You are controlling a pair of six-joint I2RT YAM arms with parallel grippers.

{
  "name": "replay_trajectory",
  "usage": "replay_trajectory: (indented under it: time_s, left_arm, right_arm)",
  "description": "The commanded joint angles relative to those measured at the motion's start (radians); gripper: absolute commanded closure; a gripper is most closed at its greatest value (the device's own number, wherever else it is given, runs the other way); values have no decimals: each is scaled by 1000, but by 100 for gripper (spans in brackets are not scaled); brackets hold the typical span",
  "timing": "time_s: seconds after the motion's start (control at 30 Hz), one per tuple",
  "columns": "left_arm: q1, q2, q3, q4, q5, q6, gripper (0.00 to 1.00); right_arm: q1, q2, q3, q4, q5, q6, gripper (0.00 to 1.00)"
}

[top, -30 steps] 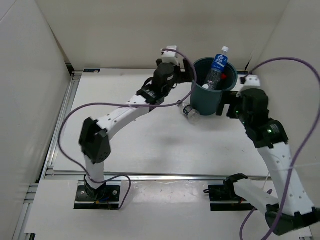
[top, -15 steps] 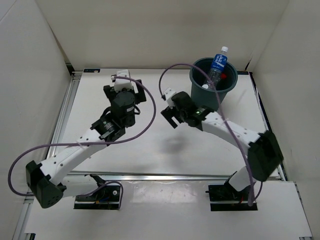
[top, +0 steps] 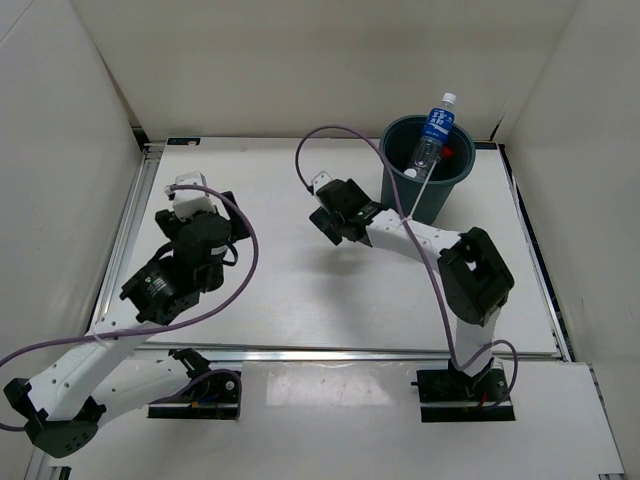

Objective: Put the plastic bottles in the bin

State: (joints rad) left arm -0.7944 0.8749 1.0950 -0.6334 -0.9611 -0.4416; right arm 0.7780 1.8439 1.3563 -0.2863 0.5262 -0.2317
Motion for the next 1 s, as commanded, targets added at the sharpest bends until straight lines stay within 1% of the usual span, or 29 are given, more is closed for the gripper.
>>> replay_trajectory:
  time_s: [0.0,0.03,0.07,0.17,0.23,0.37,0.43,0.5,0.6,0.7,0.77,0.87,0.9,0.97]
  left_arm:
    - [-3,1,72,-294,10,-188,0]
    - [-3,1,72,-369,19,-212,0]
    - [-3,1,84,-397,19,-244,0]
    - [-3,-39,85,-463,39,-279,0]
    - [-3,-77,65,-485,39,-298,0]
    - [-3,-117,37,-485,39,-298,0]
    - [-3,-117,28,-485,39,-298,0]
    - [-3,-117,17,-485,39,-298,0]
    - [-3,-108,17,-494,39,-309,0]
    - [-3,-88,17,-494,39,-309,0]
    - [-3,-88,17,-485,39,-309,0]
    - [-3,-88,17,-485,39,-321,0]
    - [-3,-88,17,-494,39,-321,0]
    - [-3,-88,17,-506,39,-345,0]
  right_arm:
    - [-9,70,69,44,55,17,0]
    - [-22,105,81,44,96,17,0]
    - [-22,123,92,44,110,26,0]
    - [-43,185,154,30,159,26,0]
    - [-66,224,203,1,185,46,0]
    - [-91,248,224,-17,225,55,0]
    - [-118,268,247,-56,225,71,0]
    - [-118,278,256,-56,207,98,0]
    - [-129,311,279,-105,184,146,0]
    - [-138,327,303,-166,141,201,0]
    - [-138,345,314,-234,117,267,0]
    - [-138,368,325,-284,69,321,5]
    - [-138,377,334,-298,69,334,10]
    - [-138,389,346,-341,48,365,15]
